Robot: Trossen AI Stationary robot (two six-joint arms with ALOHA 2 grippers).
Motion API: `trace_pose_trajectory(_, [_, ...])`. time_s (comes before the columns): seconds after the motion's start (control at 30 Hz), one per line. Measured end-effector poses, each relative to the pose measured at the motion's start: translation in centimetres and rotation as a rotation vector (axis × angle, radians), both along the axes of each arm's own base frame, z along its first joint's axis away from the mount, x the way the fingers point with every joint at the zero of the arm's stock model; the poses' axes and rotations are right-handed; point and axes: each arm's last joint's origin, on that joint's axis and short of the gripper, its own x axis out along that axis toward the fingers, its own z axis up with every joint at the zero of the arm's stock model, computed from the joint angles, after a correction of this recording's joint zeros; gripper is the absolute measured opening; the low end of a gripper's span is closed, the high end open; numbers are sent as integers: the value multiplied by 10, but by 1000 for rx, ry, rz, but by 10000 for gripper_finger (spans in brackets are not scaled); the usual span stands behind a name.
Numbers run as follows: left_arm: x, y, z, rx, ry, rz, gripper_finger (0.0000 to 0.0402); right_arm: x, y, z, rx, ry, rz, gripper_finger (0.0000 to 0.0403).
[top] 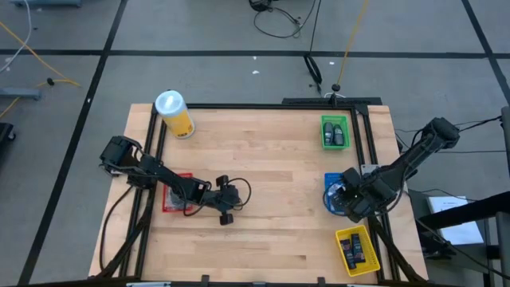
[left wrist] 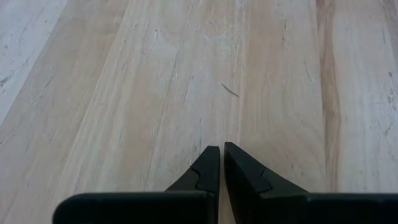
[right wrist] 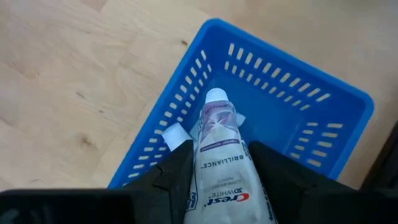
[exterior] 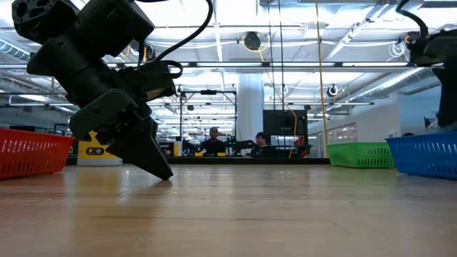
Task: Pick & Place Travel size toiletries
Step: Put the toothpaste into the blue bin, then return to Home Position
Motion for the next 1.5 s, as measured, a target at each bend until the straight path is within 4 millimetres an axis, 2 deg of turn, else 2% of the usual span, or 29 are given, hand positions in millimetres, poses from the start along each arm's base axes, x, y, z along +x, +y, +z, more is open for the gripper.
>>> trace_pose_trajectory(0.33, [0,0,0,7,-1,-8,21,1,0,-26,11,14,3,140])
trace_pose_trajectory(0.53, [0,0,0,7,-1,-9,21,1,-1,-33,14,4,36,143])
trace_pose_trajectory(0.93, [0,0,0,7,-4,-9,21,1,0,-32,19,-2,98,257])
trace_pose_trajectory(1.1, [0,0,0,6,-6,-9,21,1,0,-20,57,-52,127,257])
trace_pose_trajectory(1.3, [1,0,1,10,-7,-13,21,8,2,14,75,-175,258,236])
trace_pose_trajectory(1.37, [1,0,1,10,-8,-13,21,14,2,25,51,-248,348,229])
trace_pose_trajectory(1.5, [1,0,1,16,-10,-20,21,29,1,41,4,-373,644,211])
